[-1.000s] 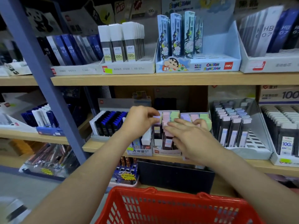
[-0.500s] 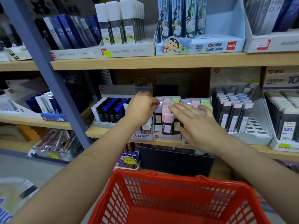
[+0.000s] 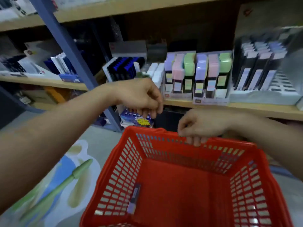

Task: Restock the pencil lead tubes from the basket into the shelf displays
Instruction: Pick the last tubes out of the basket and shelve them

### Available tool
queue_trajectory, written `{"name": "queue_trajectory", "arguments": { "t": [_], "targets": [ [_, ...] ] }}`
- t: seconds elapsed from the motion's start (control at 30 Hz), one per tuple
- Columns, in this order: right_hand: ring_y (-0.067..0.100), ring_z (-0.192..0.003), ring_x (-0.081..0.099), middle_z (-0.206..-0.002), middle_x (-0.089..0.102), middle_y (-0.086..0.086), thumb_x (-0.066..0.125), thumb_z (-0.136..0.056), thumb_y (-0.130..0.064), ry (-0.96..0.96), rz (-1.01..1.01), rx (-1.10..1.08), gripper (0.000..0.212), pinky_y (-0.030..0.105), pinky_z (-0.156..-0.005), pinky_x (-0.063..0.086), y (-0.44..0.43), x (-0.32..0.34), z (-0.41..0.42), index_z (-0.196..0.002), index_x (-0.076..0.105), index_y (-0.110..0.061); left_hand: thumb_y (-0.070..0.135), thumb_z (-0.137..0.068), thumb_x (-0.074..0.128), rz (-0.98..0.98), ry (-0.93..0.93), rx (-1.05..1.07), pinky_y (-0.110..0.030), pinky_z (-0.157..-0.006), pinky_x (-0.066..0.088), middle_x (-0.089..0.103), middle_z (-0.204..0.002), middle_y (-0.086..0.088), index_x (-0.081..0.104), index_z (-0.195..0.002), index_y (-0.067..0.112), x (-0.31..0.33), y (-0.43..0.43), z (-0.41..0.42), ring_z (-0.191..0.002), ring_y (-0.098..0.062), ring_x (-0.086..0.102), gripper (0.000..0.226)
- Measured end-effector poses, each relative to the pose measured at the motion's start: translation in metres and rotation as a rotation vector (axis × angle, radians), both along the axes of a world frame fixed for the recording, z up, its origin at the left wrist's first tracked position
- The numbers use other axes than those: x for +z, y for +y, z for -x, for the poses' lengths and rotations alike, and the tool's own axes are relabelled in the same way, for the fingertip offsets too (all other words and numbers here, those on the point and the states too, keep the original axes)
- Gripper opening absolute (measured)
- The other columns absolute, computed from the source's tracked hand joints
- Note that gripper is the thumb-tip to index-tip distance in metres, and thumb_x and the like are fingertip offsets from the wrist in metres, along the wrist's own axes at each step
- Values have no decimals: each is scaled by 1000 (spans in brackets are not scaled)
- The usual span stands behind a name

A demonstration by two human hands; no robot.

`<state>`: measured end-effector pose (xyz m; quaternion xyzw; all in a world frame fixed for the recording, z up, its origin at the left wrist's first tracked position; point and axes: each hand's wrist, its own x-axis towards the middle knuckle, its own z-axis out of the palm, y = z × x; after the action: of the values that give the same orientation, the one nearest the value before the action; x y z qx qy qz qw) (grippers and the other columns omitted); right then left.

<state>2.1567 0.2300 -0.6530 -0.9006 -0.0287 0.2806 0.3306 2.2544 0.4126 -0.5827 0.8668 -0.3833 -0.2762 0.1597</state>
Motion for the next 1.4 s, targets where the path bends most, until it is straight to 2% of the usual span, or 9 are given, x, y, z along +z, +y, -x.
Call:
{"name": "queue_trajectory", "arguments": {
  "t": [0.2, 0.37, 0.5, 0.63, 0.73, 0.87, 1.07, 1.23, 1.4],
  "targets": [
    [26, -74, 73, -92, 73, 15, 47, -103, -27, 434, -123, -80, 22, 31, -66, 57, 11, -97, 12, -105, 63, -11, 9, -90, 56, -350, 74, -188, -17, -59, 50, 73, -82, -6, 71, -94, 10, -104, 19, 36, -63, -8, 64, 16],
    [31, -70, 69, -90, 69, 14, 41, -104, -38, 708, -98, -200, 34, 38, -70, 54, 15, -147, 46, -96, 61, -13, 14, -87, 54, -524, -103, -363, -29, -66, 39, 68, -83, -12, 69, -85, 7, -182, 42, 60, -77, -28, 62, 17],
    [32, -72, 66, -89, 64, 15, 33, -102, -52, 881, -22, -265, 47, 43, -73, 52, 10, -183, 79, -97, 60, -14, 16, -88, 56, -733, -11, -452, -29, -73, 51, 71, -97, -13, 70, -94, 7, -255, 57, 68, -83, -28, 64, 18],
    [45, -99, 62, -128, 51, 15, 24, -99, -61, 994, -86, -384, 59, 55, -80, 48, 19, -217, 106, -122, 56, -17, 13, -92, 55, -632, 157, -616, -20, -70, 42, 70, -105, -13, 70, -104, 5, -298, 25, 95, -94, -28, 64, 21],
    [53, -124, 49, -160, 19, 15, 33, -97, -61, 1058, -184, -628, 70, 60, -86, 46, 36, -240, 128, -150, 29, -16, 26, -94, 57, -512, 66, -807, -23, -67, 36, 71, -107, -8, 69, -108, 11, -317, -4, 127, -98, -26, 64, 24],
    [37, -95, 61, -120, 54, 10, 39, -104, -41, 876, -254, -767, 49, 50, -66, 55, 43, -256, 147, -142, 40, -11, 41, -89, 61, -538, -116, -940, -31, -63, 44, 70, -100, -12, 68, -100, 10, -342, -18, 155, -93, -32, 67, 34],
    [20, -70, 56, -84, 59, 7, 60, -90, -4, 467, -120, -572, 11, 31, -55, 47, 41, -279, 150, -91, 61, -16, 51, -85, 63, -489, -230, -899, -34, -71, 50, 68, -109, -13, 67, -106, 11, -358, -5, 163, -99, -34, 66, 45],
    [27, -121, 53, -135, 53, 10, 75, -83, -29, 329, 447, 163, 56, 30, -95, 40, 33, -274, 160, -132, 53, -11, 31, -90, 57, -499, -328, -637, -35, -78, 51, 67, -113, -15, 65, -111, 9, -346, 11, 127, -104, -33, 65, 32],
    [31, -120, 54, -132, 52, 13, 69, -85, -43, 219, 555, 378, 57, 38, -95, 44, 37, -290, 157, -127, 52, -9, 41, -93, 53, -548, -400, -398, -36, -81, 50, 65, -118, -11, 59, -117, 12, -341, 42, 95, -109, -31, 63, 38]
  ]
}}
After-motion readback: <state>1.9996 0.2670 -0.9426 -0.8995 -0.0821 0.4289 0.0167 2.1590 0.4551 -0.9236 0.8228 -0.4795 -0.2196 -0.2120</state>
